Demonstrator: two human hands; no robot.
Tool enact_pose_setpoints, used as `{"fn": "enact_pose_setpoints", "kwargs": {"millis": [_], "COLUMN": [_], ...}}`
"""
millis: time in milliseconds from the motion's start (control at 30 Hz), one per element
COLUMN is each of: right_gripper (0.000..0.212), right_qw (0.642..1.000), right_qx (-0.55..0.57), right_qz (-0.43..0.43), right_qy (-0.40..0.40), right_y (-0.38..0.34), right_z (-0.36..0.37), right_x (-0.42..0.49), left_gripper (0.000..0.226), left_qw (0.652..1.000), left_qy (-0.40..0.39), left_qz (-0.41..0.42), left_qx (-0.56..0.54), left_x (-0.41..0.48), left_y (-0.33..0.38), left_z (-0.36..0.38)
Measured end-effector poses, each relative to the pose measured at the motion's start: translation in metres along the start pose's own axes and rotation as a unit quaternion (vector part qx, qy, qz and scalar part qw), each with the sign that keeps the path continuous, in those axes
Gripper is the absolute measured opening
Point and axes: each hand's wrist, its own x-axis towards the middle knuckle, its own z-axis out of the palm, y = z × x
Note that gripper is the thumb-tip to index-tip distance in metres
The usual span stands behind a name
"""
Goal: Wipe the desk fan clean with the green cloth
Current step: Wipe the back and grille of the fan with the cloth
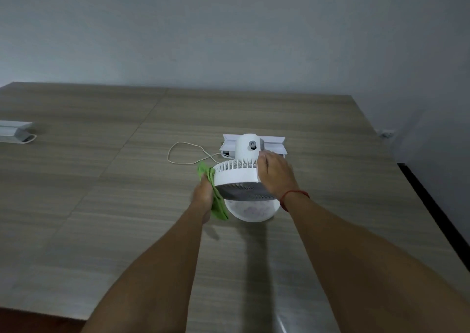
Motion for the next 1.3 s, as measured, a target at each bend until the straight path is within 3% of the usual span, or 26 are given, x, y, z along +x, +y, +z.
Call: {"fn": "enact_pose_setpoints", "kwargs": {"millis": [100,233,367,600,733,833,933,1033,1167,1300], "right_gripper": [0.037,0.058,0.066,0.060,0.055,0.049,0.057,0.065,0.051,0.047], "right_qw": [1.000,0.996,0.994,0.994,0.996,0.997,0.997,0.997,0.996,0.995], "right_qx": [0.008,-0.054,-0.073,-0.076,-0.059,-0.057,-0.050,-0.048,-0.062,-0.061], "right_qz": [0.010,-0.003,-0.009,-0.008,-0.004,-0.013,-0.009,-0.003,-0.009,-0.018], "right_qy": [-0.020,-0.071,-0.079,-0.072,-0.068,-0.048,-0.051,-0.057,-0.060,-0.071], "right_y": [-0.002,-0.010,-0.024,-0.021,-0.019,-0.013,-0.008,-0.008,-0.003,-0.002], "right_z": [-0.005,-0.008,-0.001,0.001,0.002,0.000,-0.001,-0.003,-0.006,-0.008], "right_x": [0.001,0.007,0.008,0.012,0.013,0.013,0.013,0.015,0.011,0.012], "left_gripper": [0.061,0.054,0.048,0.049,0.053,0.053,0.056,0.063,0.057,0.040], "left_qw": [0.999,0.977,0.921,0.881,0.927,0.974,0.997,0.995,0.972,0.968], "left_qy": [0.037,0.068,0.048,0.026,0.029,0.007,-0.026,-0.070,-0.128,-0.135], "left_qz": [0.021,0.197,0.362,0.435,0.340,0.203,0.071,-0.001,-0.063,-0.068], "left_qx": [-0.013,0.052,0.133,0.183,0.156,0.104,0.022,-0.068,-0.186,-0.200], "left_x": [-0.016,-0.044,-0.058,-0.046,-0.033,-0.026,-0.009,0.018,0.013,0.004], "left_y": [0.008,0.031,0.039,0.028,0.035,0.041,0.038,0.017,0.001,-0.003], "left_z": [0.003,0.008,0.015,0.024,0.022,0.019,0.016,0.015,0.014,0.012]}}
